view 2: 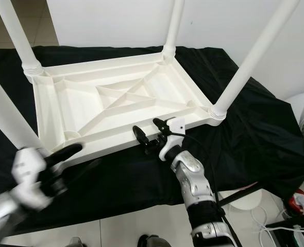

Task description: Building children table

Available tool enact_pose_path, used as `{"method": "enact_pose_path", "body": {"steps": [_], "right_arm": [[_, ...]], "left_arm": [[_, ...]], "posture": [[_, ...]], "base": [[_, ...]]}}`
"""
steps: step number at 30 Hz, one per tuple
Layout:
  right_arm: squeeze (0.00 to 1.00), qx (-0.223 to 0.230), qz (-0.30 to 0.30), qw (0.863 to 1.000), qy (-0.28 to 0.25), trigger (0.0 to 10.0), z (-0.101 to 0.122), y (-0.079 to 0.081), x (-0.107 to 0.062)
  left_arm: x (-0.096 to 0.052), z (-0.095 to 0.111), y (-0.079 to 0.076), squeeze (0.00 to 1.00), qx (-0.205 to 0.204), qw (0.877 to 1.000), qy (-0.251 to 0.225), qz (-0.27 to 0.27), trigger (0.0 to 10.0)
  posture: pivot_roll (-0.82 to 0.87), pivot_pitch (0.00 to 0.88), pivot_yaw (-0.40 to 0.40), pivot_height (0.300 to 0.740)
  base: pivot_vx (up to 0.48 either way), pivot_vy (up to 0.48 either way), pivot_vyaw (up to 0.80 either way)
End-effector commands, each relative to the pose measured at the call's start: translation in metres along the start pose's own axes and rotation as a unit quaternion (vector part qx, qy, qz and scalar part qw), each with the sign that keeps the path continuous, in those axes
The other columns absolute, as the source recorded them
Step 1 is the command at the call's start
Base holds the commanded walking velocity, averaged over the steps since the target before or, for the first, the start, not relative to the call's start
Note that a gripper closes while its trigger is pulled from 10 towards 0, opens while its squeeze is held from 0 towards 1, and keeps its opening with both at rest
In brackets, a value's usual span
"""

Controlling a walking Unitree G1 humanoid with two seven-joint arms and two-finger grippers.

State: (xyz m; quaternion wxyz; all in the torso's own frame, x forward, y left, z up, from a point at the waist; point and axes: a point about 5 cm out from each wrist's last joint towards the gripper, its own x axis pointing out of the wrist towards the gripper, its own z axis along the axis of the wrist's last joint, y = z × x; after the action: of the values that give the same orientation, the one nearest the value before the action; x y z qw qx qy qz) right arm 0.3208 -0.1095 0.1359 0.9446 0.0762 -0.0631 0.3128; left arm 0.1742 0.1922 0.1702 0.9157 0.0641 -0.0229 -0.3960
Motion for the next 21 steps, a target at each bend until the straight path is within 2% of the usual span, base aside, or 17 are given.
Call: {"method": "enact_pose_path", "body": {"steps": [1,2,3,4,5,8,9,12,15,18,21], "right_arm": [[0.0,0.0,0.005,1.0,0.007,10.0,-0.004,0.0,-0.002],[0.0,0.0,0.005,1.0,0.007,10.0,-0.004,0.0,-0.002],[0.0,0.0,0.01,1.0,0.008,10.0,-0.005,0.001,0.0],[0.0,0.0,0.011,1.0,0.008,10.0,-0.005,0.001,0.001],[0.0,0.0,0.011,1.0,0.008,10.0,-0.005,0.001,0.001],[0.0,0.0,0.009,1.0,0.006,10.0,-0.004,0.001,0.001],[0.0,0.0,0.009,1.0,0.006,10.0,-0.004,0.001,0.001],[0.0,0.0,0.008,1.0,0.005,10.0,-0.005,0.0,0.0],[0.0,0.0,0.006,1.0,0.004,10.0,-0.005,-0.001,0.0],[0.0,-0.001,0.002,1.0,0.002,10.0,-0.005,-0.002,-0.001],[0.0,0.0,0.001,1.0,0.001,10.0,-0.005,-0.002,-0.001]], "left_arm": [[-0.005,0.005,-0.001,0.0,-0.002,1.0,-0.003,-0.027,10.0],[-0.005,0.005,-0.001,0.0,-0.002,1.0,-0.003,-0.027,10.0],[-0.024,0.003,0.009,0.0,-0.004,0.999,0.034,-0.021,10.0],[-0.032,0.005,0.016,0.0,-0.004,0.999,0.046,-0.008,10.0],[-0.032,0.005,0.016,0.0,-0.004,0.999,0.046,-0.008,10.0],[-0.054,0.005,0.04,0.0,0.013,0.995,0.088,0.035,10.0],[-0.054,0.005,0.04,0.0,0.013,0.995,0.088,0.035,10.0],[-0.068,0.007,0.054,0.0,0.032,0.99,0.117,0.065,10.0],[-0.069,0.008,0.06,0.0,0.051,0.987,0.124,0.088,10.0],[-0.068,0.01,0.087,0.0,0.094,0.97,0.125,0.186,10.0],[-0.066,0.012,0.093,0.0,0.115,0.963,0.121,0.21,10.0]], "posture": [[0.23,0.116,-0.109,0.74],[0.23,0.116,-0.109,0.74],[0.23,0.116,-0.109,0.74],[0.23,0.112,-0.108,0.74],[0.23,0.112,-0.108,0.74],[0.23,0.108,-0.104,0.74],[0.23,0.108,-0.104,0.74],[0.23,0.108,-0.104,0.74],[0.22,0.106,-0.099,0.74],[0.21,0.106,-0.097,0.74],[0.2,0.104,-0.099,0.74]], "base": [[0.0,0.0,0.0],[0.0,0.0,0.0],[0.0,0.0,0.0],[0.0,0.0,0.0],[0.0,0.0,0.0],[0.0,0.0,0.0],[0.0,0.0,0.0],[0.0,0.0,0.0],[0.0,0.0,0.0],[0.0,0.0,0.0],[0.0,0.0,0.0]]}}
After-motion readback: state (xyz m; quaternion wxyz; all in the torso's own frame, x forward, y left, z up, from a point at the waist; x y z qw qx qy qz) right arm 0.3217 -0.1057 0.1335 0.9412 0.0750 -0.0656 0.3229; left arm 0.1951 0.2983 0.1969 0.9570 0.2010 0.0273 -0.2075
